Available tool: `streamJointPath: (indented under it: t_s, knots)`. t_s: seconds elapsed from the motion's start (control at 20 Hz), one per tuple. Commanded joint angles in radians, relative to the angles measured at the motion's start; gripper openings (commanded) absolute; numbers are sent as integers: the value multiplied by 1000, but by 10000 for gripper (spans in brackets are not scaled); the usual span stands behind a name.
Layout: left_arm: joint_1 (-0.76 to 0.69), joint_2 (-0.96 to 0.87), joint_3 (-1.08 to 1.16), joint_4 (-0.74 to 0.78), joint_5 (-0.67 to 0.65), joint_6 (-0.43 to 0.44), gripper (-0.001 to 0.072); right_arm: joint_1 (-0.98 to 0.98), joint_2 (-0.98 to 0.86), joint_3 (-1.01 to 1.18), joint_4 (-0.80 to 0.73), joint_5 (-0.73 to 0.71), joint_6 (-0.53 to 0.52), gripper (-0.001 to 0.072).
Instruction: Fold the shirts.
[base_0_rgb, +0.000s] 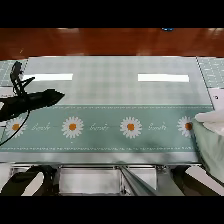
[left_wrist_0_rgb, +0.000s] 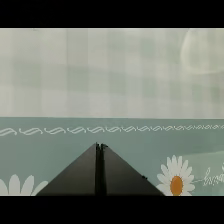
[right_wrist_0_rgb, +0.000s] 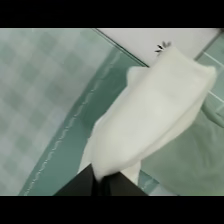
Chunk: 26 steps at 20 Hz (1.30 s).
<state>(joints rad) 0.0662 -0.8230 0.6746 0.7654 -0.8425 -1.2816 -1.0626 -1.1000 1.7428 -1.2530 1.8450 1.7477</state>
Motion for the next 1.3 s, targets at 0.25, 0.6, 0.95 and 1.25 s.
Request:
streamJointPath:
  t_s: [0.25,0.6,0.95,1.25]
  knots:
    - [0,0,1,1,84,14,25,-297,247,-478,-291,10,-74,33]
    - [-38,-12,21,0,239,14,25,-298,285,-565,-315,-29,-75,405]
    - [-164,-303,529,-6,85,34,24,180,242,-555,605,-560,-202,27]
    - [-312,-522,761,457,-180,-257,24,1130,-26,-493,-169,-655,-117,27]
